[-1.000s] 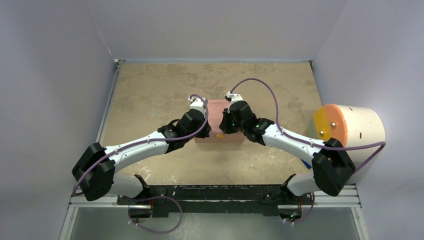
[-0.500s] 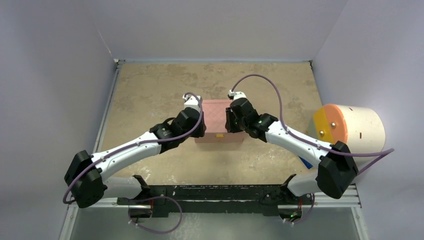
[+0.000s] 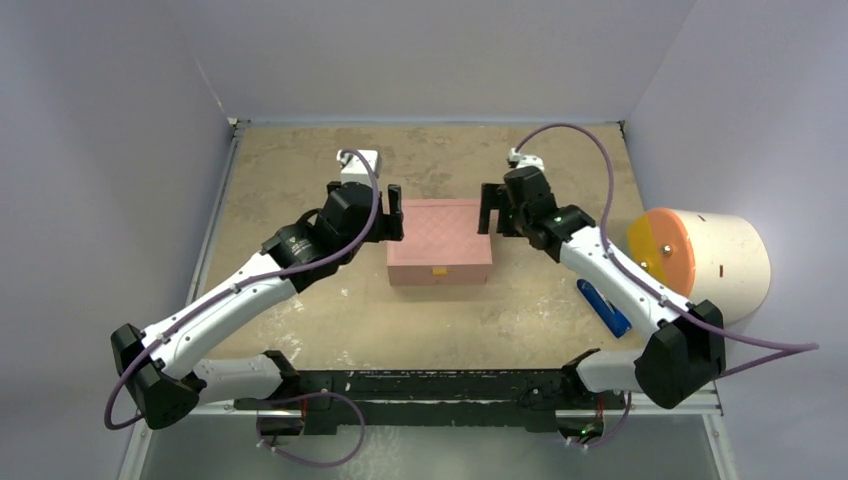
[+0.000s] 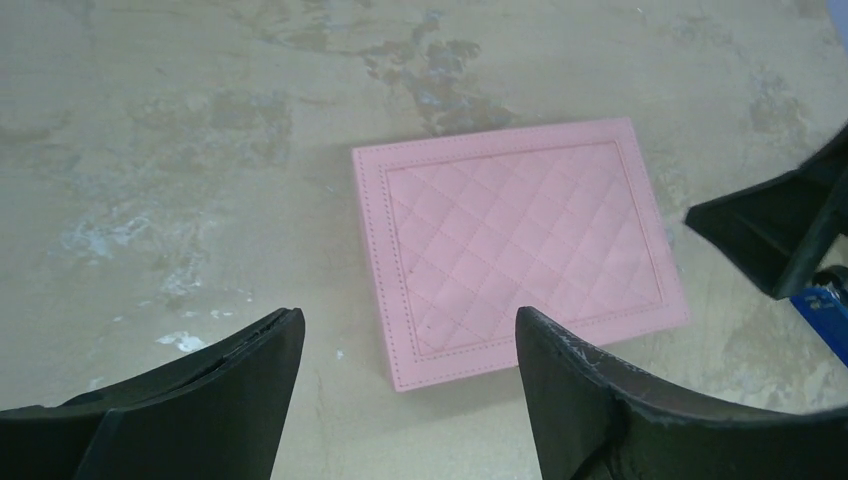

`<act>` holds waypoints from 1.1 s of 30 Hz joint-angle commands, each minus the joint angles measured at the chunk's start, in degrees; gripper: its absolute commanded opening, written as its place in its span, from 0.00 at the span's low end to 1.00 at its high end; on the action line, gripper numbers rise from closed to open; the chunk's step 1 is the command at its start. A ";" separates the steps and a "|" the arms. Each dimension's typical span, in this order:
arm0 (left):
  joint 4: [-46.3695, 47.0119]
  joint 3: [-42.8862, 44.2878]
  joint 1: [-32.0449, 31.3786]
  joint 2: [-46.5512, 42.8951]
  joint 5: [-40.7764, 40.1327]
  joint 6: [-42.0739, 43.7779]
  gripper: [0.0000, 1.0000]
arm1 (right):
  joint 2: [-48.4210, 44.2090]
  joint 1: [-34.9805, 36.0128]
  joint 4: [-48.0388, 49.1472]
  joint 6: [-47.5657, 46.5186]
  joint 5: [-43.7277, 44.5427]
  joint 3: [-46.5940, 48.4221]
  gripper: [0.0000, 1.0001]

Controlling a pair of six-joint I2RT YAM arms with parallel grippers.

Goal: Organize the mixed jewelry

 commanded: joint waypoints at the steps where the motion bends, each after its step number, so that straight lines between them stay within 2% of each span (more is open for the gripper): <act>1: -3.79 5.03 5.44 0.78 -0.04 3.95 0.78 | -2.69 -7.70 -3.48 0.95 -1.29 3.03 0.99; 4: -3.68 4.75 12.38 0.61 5.41 4.18 0.78 | -4.71 -12.59 -4.02 2.86 -4.40 2.12 0.99; 8: -2.16 1.81 18.82 -3.63 9.41 3.44 0.79 | -9.53 -13.46 -3.31 2.64 -3.44 -1.97 0.99; 12: -1.25 -1.31 19.05 -8.15 7.70 3.84 0.81 | -16.75 -13.46 -1.39 2.16 -1.07 -6.84 0.99; 14: -1.76 -2.15 19.00 -9.86 8.70 4.05 0.81 | -21.77 -13.49 0.82 2.57 3.40 -9.58 0.99; 23: 0.92 -10.74 18.97 -25.17 10.84 3.65 0.81 | -40.26 -13.40 7.76 -3.47 -9.40 -18.31 0.99; 28: 0.01 -14.73 18.97 -33.73 12.36 3.39 0.81 | -48.74 -13.45 9.77 -3.55 -11.20 -21.87 0.99; 33: -0.82 -16.26 18.96 -40.89 18.70 3.21 0.82 | -54.78 -13.45 9.22 -3.82 -11.27 -22.15 0.99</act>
